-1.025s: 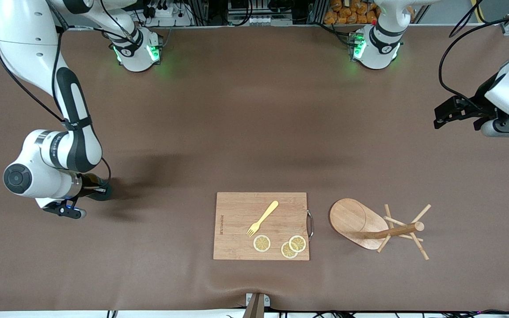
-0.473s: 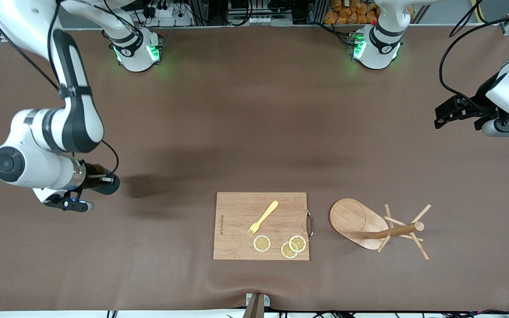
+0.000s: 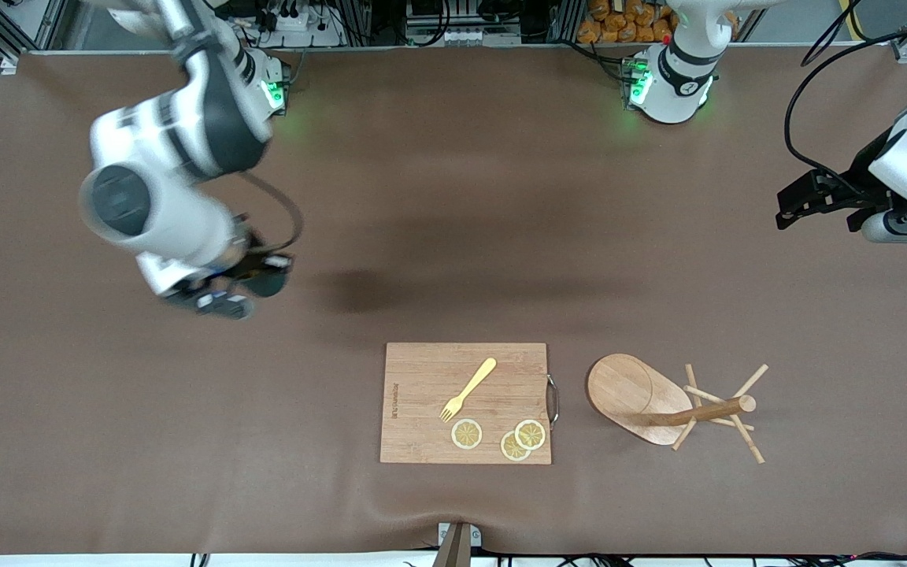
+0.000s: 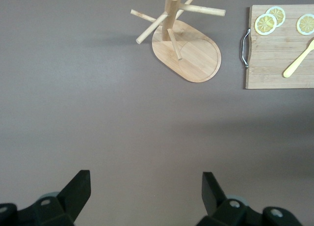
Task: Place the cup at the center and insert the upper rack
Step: 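Lift the teal mug with the right gripper toward the table center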
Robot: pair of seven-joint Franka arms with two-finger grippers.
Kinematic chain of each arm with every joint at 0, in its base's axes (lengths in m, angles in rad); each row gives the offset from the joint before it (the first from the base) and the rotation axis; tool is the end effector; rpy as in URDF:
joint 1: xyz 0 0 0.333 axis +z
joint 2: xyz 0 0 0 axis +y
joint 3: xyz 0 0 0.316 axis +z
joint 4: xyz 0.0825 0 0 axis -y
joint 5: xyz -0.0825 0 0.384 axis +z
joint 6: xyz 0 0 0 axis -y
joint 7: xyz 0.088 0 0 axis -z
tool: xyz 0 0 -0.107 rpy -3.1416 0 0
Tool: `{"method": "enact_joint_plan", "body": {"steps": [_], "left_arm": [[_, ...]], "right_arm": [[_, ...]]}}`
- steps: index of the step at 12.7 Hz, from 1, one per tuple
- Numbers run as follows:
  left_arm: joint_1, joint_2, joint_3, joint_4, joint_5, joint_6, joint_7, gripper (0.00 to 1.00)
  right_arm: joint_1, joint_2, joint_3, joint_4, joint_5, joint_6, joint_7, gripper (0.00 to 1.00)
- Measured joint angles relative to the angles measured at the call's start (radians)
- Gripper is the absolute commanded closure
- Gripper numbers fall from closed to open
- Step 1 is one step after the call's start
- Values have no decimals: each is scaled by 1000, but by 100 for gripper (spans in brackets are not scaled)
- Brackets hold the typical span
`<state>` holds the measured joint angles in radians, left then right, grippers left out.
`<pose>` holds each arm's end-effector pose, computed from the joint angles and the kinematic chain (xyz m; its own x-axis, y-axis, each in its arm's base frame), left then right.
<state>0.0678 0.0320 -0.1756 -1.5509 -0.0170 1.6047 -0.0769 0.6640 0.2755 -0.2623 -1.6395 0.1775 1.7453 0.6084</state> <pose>0.5644 -0.0612 0.6193 0.9993 -0.0301 0.0205 -0.0306 -0.9992 0.0242 0.5613 0.2710 0.4479 0.9521 -0.2420 -0.1867 -0.2441 -0.9697 0.0120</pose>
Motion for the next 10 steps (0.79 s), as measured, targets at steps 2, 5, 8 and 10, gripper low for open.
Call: {"method": "enact_joint_plan", "body": {"steps": [2, 5, 8, 10], "left_arm": [[1, 0, 0, 0, 0, 0, 0, 0], [1, 0, 0, 0, 0, -3, 0, 0], [2, 0, 0, 0, 0, -8, 0, 0], [2, 0, 0, 0, 0, -9, 0, 0]], "right_arm": [[128, 1, 4, -2, 10, 21, 151, 100], [275, 13, 6, -8, 58, 93, 306, 100], [397, 57, 6, -20, 100, 196, 451, 100], [470, 107, 6, -30, 138, 266, 527, 100]]}}
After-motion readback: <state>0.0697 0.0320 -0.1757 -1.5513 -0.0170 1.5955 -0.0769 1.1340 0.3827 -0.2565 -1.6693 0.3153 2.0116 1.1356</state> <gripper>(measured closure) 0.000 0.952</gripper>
